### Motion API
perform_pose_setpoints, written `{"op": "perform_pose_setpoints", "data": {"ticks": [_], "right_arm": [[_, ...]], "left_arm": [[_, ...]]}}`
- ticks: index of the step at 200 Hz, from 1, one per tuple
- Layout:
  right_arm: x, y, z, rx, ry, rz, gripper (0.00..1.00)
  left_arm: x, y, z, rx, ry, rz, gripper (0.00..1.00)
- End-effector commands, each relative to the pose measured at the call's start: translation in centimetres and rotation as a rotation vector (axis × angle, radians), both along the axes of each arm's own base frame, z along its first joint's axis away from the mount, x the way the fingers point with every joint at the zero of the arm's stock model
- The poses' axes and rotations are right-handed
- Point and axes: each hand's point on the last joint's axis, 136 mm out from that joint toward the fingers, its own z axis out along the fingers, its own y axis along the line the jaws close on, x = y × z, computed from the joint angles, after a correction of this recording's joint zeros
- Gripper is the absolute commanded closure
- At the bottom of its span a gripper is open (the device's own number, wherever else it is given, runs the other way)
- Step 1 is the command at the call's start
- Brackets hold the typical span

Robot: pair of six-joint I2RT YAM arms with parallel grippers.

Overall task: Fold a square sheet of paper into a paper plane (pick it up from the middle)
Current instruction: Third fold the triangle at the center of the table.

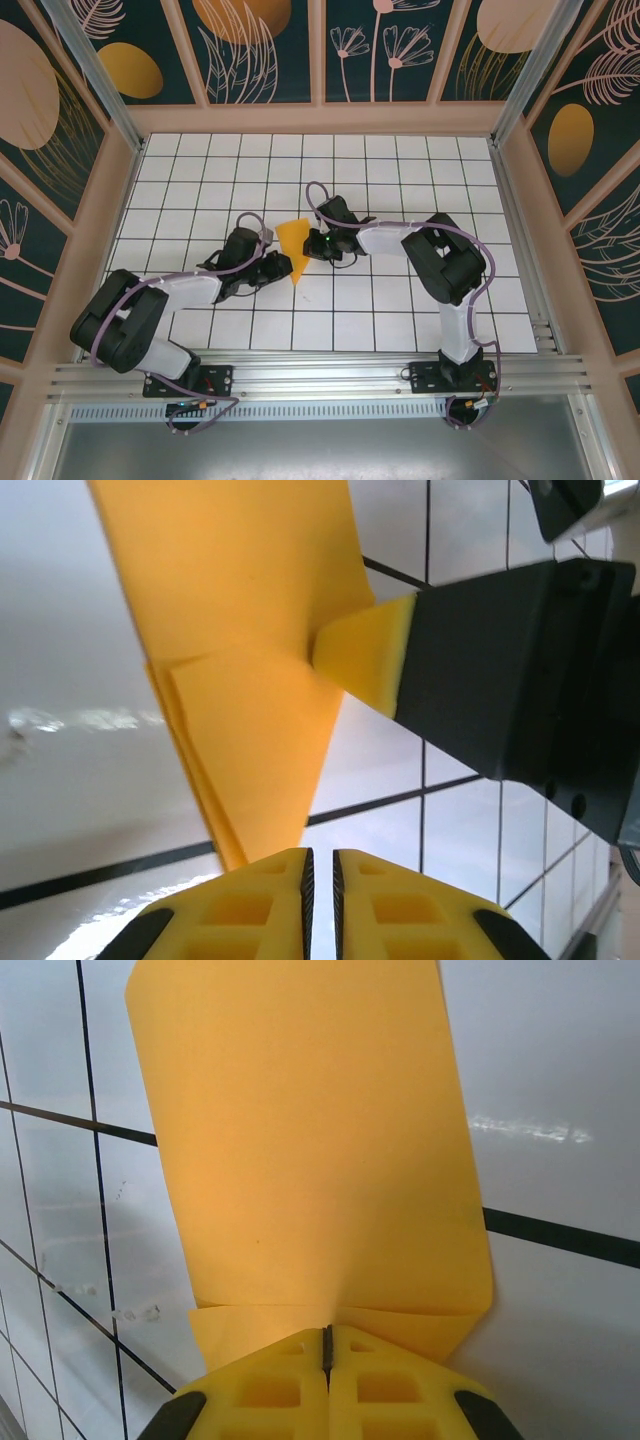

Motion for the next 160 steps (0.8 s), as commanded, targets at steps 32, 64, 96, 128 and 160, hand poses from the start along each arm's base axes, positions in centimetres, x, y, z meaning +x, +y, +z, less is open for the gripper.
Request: {"op": "perform_pose_setpoints", "data": {"ticks": [32, 64, 96, 128, 160], "right_arm": [[-0.4, 0.2, -0.3, 0.002, 0.000, -0.011, 0.94], [-0.4, 0.2, -0.3, 0.005, 0.000, -0.012, 0.95], [-0.4, 0.2, 0.0, 0.011, -0.002, -0.010, 0.94], [-0.5, 0.5, 1.1, 0.038, -0.022, 0.005, 0.94], [-1.2, 1.2, 2.5, 0.058, -0.051, 0.043, 0.94]], "left_arm": [[0.2, -2.3, 0.2, -0.074, 0.032, -0.028, 0.88], [0.2, -2.1, -1.1, -0.032, 0.066, -0.025, 0.90], [-0.1, -1.7, -2.6, 0.018, 0.107, -0.019, 0.91], [-0.3, -1.0, -3.8, 0.072, 0.134, -0.009, 0.92], [-0.4, -0.2, -4.8, 0.128, 0.153, 0.008, 0.93]]}}
